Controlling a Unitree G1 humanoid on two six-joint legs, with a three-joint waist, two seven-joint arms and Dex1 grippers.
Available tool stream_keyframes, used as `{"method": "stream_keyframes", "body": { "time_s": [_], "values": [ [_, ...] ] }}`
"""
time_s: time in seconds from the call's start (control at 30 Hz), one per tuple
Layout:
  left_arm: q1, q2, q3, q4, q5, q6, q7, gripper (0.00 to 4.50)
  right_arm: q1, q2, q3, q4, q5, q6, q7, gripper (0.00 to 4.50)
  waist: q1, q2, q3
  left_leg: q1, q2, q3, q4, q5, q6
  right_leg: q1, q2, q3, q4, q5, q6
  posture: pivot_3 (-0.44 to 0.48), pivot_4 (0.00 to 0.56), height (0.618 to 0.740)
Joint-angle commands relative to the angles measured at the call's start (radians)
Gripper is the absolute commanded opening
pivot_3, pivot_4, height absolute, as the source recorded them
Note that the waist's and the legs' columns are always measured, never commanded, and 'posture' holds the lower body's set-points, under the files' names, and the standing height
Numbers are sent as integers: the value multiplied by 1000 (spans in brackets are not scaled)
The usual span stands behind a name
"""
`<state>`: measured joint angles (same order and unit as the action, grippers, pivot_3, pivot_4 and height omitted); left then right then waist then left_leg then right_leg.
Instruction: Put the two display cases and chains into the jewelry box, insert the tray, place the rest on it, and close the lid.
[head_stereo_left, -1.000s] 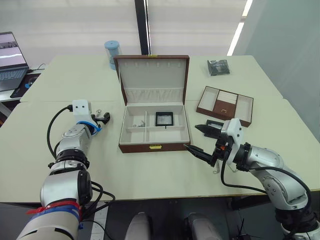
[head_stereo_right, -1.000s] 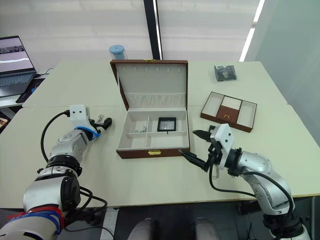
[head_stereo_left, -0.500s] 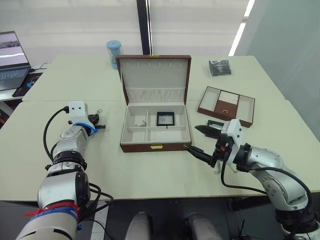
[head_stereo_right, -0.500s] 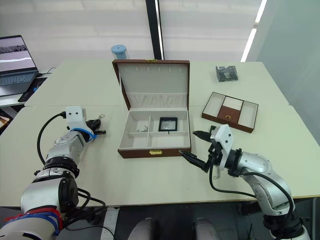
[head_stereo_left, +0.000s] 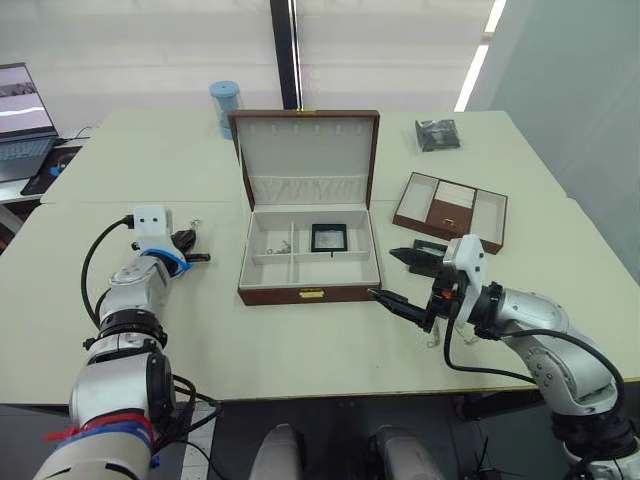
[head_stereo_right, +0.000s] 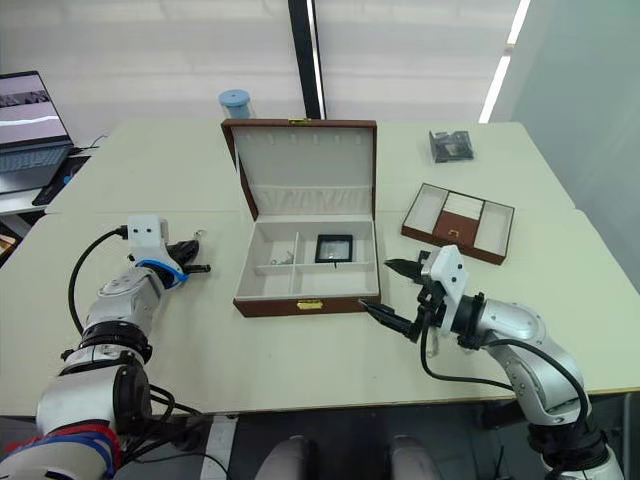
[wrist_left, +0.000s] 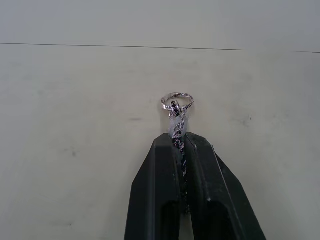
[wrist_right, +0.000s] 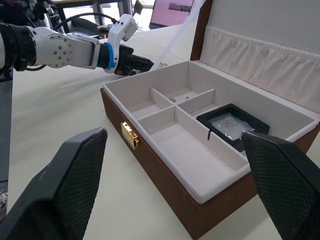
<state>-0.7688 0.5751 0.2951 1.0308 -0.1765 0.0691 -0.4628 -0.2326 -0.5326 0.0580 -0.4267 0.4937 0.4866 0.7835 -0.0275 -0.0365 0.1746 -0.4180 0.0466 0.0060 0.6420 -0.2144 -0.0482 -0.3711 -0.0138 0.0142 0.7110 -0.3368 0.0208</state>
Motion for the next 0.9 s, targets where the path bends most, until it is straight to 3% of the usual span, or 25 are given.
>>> {"method": "stream_keyframes", "body": {
  "time_s": [0.03,0.33,0.5,0.7,0.9],
  "values": [
    [44,54,14,-194,-49,53,-93,28,-19,-20,-43,-34,30,-14,20,4500,-2,0,0,0,0,0,0,0,0,0,0,0,0,0,0,0,150,740],
    [278,239,-5,-759,-203,374,-394,28,12,-87,-99,-71,89,10,59,4500,-2,0,0,0,1,0,0,0,0,0,-2,1,0,0,0,0,150,740],
    [315,363,-39,-1004,-311,531,-564,28,36,-131,-124,-93,118,22,79,4500,1,0,0,0,0,0,0,0,0,0,-2,1,0,0,0,0,150,740],
    [308,400,-149,-1111,-311,574,-650,28,75,-155,-140,-136,145,30,77,4500,1,0,0,0,0,0,0,0,0,0,-1,2,-1,0,0,0,150,740],
    [246,384,-248,-1074,-266,544,-678,28,138,-165,-172,-169,150,23,55,4500,0,0,1,-1,1,0,0,0,0,0,5,2,-1,0,0,0,150,740]
  ]
}}
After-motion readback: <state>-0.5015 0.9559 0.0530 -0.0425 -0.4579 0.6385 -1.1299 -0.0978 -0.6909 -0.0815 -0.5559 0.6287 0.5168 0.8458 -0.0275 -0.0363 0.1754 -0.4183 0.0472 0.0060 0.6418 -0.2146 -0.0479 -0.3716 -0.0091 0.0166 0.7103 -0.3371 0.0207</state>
